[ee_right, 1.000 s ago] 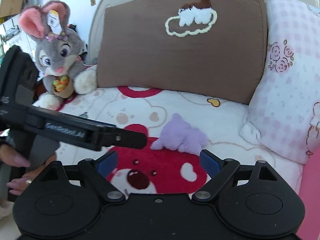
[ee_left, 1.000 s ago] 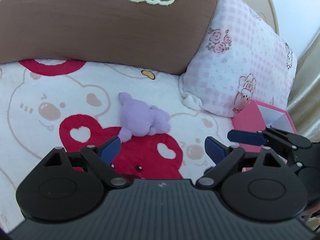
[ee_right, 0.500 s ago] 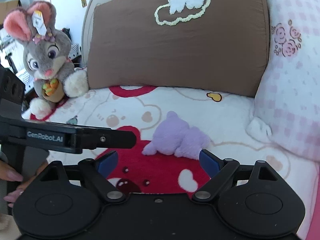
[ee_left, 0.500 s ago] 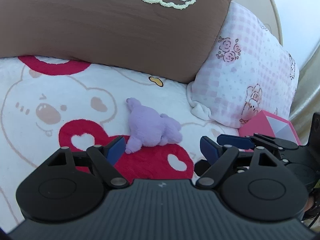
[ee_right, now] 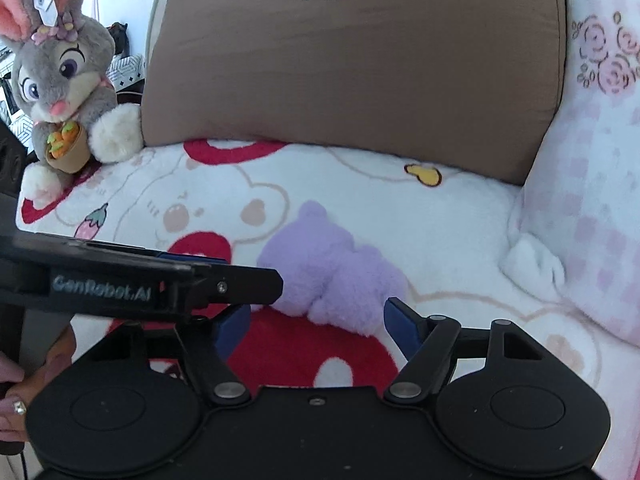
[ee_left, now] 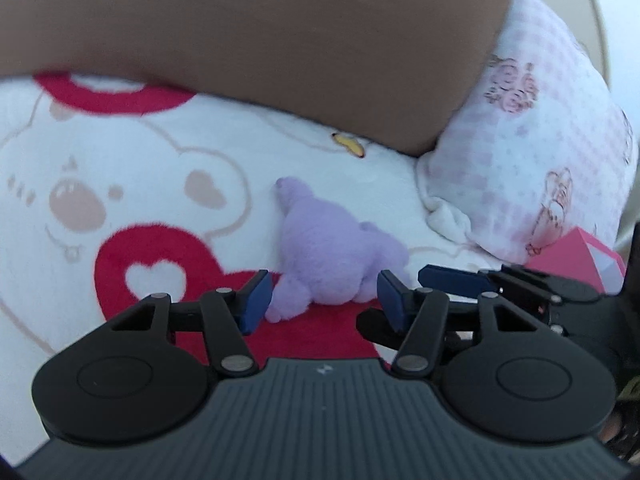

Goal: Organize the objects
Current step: 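Lower the left gripper over the purple plush toy, then close the left gripper on the purple plush toy, then lift and carry the plush toy with the left gripper toward the pink box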

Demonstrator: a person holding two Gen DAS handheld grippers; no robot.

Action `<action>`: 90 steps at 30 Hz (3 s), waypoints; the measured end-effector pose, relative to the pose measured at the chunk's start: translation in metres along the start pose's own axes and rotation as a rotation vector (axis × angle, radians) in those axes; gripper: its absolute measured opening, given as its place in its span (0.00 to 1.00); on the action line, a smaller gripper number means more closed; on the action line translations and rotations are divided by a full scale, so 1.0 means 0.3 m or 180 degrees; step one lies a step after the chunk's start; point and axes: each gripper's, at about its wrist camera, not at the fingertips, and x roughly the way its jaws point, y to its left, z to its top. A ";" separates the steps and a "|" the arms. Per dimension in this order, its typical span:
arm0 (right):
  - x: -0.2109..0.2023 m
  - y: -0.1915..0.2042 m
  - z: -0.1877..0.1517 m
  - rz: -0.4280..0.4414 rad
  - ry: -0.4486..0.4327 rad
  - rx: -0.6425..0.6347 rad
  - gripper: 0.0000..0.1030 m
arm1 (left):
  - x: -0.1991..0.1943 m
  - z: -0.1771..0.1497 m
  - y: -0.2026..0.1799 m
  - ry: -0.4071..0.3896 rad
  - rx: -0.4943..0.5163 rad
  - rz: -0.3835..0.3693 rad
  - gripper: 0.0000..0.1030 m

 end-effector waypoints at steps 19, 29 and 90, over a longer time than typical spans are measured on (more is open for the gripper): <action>0.050 -0.016 -0.017 -0.0070 0.0141 -0.0042 0.41 | 0.047 -0.021 0.022 0.0086 -0.0144 -0.0135 0.45; 0.004 0.044 -0.104 -0.0037 0.0339 -0.0197 0.41 | 0.008 -0.059 0.014 0.0527 -0.0239 -0.0218 0.37; -0.156 0.047 -0.270 0.0101 0.0505 0.1116 0.79 | -0.047 -0.204 -0.024 0.0918 -0.0511 -0.0254 0.42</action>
